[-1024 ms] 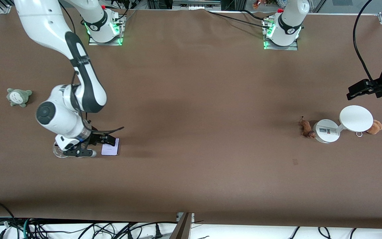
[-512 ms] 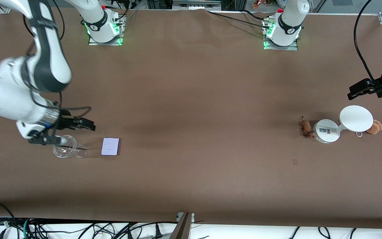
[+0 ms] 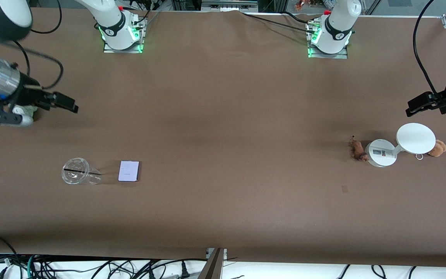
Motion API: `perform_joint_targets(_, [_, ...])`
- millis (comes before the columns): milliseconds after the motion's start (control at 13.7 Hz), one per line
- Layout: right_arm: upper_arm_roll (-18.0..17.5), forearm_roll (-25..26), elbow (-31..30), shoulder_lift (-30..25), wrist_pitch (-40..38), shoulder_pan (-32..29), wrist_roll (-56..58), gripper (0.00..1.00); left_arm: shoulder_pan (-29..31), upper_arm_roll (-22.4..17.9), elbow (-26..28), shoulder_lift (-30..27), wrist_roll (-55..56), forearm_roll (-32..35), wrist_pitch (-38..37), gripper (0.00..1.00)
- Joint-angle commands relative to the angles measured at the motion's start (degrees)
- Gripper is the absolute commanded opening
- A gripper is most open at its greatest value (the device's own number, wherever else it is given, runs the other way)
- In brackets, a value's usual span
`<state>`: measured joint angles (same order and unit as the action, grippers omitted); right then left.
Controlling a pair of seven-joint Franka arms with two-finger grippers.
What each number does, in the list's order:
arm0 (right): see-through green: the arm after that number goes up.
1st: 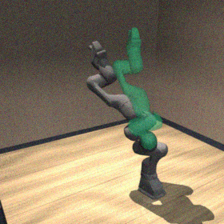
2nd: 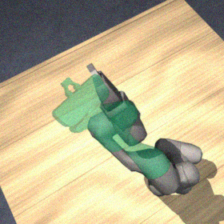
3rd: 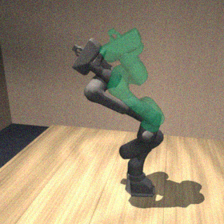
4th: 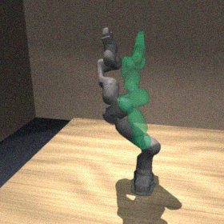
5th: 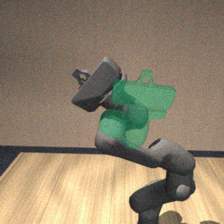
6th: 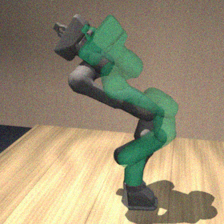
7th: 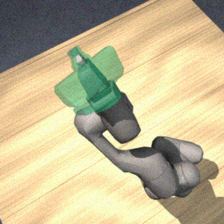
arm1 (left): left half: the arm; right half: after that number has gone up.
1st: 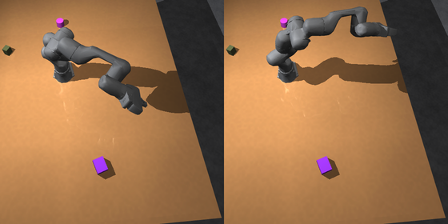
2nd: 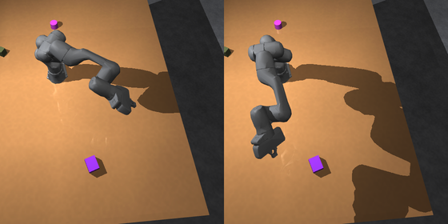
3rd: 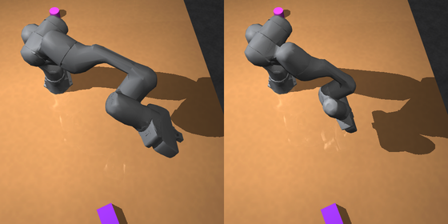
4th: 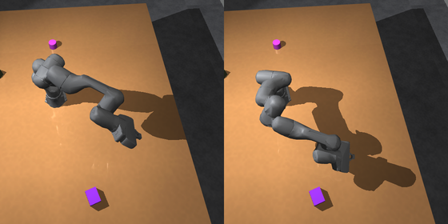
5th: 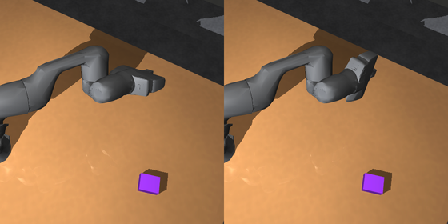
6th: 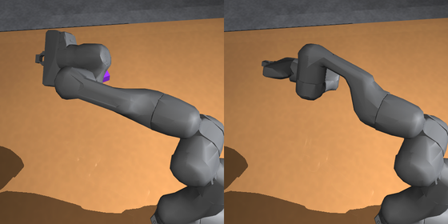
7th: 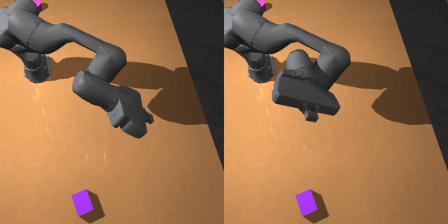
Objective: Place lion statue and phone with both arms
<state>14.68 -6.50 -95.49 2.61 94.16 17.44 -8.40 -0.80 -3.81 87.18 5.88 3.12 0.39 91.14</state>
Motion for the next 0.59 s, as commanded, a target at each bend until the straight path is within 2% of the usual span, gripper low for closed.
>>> perform_joint_targets(0, [-2.11,3.33,-1.37,-3.57,-1.78,0.22,-1.26,1.0,-0.08,-0.23,-2.11,0.97,-1.1,-1.18,-1.41,1.0])
perform_joint_targets(146, [-3.34,3.87,-1.28,-4.27,-2.66,0.22,-1.35,1.0,0.01,-0.23,-2.11,0.97,-1.1,-1.09,-1.41,1.0])
perform_joint_targets(512, [-3.35,5.1,0.04,-3.75,-2.32,0.22,-0.3,1.0,0.01,-0.23,-2.11,0.97,-1.1,-1.0,-1.41,1.0])
